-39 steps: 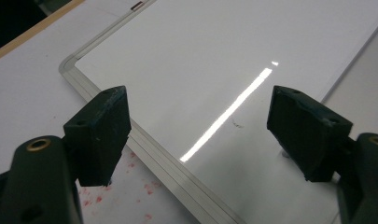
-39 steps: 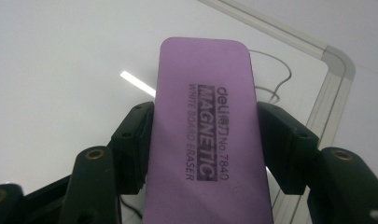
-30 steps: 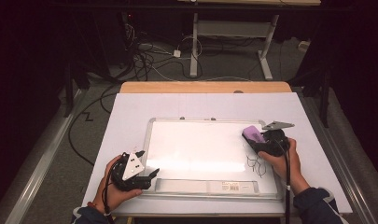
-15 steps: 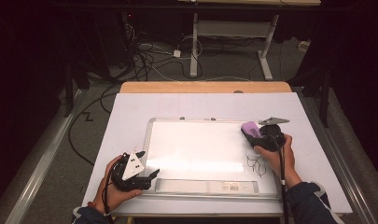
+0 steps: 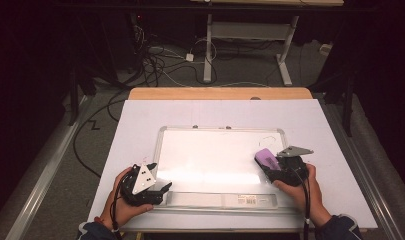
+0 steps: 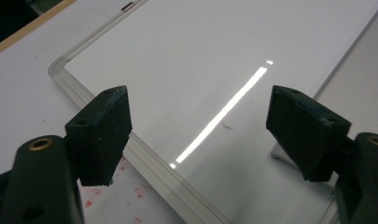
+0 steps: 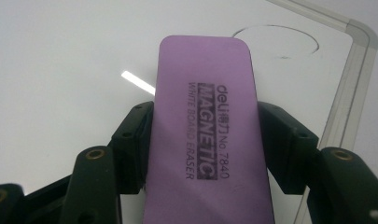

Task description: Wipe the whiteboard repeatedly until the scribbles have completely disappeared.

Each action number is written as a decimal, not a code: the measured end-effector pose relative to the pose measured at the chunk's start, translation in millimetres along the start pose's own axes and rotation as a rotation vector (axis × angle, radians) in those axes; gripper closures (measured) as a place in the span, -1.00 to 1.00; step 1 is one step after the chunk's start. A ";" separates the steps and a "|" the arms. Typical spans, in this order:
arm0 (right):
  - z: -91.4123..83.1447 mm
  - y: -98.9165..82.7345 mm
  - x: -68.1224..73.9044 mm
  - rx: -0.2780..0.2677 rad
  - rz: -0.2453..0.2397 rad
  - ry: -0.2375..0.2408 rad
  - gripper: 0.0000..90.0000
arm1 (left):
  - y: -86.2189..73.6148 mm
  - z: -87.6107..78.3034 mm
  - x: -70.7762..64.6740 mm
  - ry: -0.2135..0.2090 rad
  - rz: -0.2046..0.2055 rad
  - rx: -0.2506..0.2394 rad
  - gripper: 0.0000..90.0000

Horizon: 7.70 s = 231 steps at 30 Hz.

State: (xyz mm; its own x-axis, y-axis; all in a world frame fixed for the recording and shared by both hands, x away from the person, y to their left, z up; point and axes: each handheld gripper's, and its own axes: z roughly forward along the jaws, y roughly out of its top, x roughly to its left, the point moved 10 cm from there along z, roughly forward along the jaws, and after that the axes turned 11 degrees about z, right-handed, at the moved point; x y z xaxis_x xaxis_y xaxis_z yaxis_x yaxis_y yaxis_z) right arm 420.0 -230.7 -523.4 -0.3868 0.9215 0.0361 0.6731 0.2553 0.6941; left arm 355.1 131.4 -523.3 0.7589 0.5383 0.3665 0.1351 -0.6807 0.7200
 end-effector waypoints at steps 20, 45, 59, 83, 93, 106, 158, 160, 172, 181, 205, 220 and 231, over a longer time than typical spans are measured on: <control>45.9 54.5 -53.5 -0.027 0.100 -0.093 -0.08 | -1.5 3.7 -2.0 -0.018 -0.003 0.006 -0.52; -21.9 -25.2 9.3 0.006 -0.022 0.038 -0.08 | -0.3 0.6 -4.6 -0.015 0.013 0.011 -0.52; -23.2 -26.4 4.3 0.010 -0.043 0.045 -0.08 | 0.9 0.5 -5.4 -0.018 0.016 0.009 -0.52; -31.1 -33.4 -3.0 0.023 -0.042 0.057 -0.08 | 2.1 1.9 -7.1 -0.025 0.024 0.011 -0.52; 14.1 16.3 -21.5 0.015 0.007 -0.003 -0.08 | 1.9 4.4 -7.4 -0.033 0.022 0.014 -0.51; 43.6 52.6 -57.9 0.011 0.089 -0.153 -0.08 | 0.2 3.5 -6.8 -0.038 0.012 0.008 -0.51; 26.5 55.9 -59.8 -0.002 0.122 0.019 -0.12 | -1.0 4.6 -8.2 -0.038 0.018 0.020 -0.49; 25.2 54.4 -61.4 -0.005 0.134 0.026 -0.13 | -0.3 3.8 -8.2 -0.036 0.018 0.016 -0.49; 15.9 27.3 -59.9 0.028 0.104 0.030 -0.16 | 0.0 2.6 -7.2 -0.030 0.018 0.016 -0.49; 15.1 24.6 -52.8 0.029 0.021 0.017 -0.09 | 2.4 3.9 -6.9 -0.031 0.018 0.014 -0.49; -24.1 39.5 62.1 -0.217 -0.488 0.135 -0.09 | 102.8 45.1 5.9 -0.201 -0.153 -0.088 -0.49; -29.4 29.5 107.4 -0.323 -0.742 0.165 -0.09 | 126.8 64.0 1.3 -0.334 -0.206 -0.121 -0.52; -30.9 24.2 119.2 -0.360 -0.847 0.136 -0.08 | 126.7 70.3 -11.0 -0.457 -0.225 -0.107 -0.54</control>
State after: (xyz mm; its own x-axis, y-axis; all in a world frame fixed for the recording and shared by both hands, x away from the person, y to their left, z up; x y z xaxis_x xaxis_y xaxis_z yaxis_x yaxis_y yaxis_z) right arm 370.7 -123.7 -480.1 -0.7457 0.4207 -0.5167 -0.0954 0.7000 0.7077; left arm 408.6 4.3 -477.6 0.9225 0.3770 -0.0823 0.2794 -0.5057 0.8162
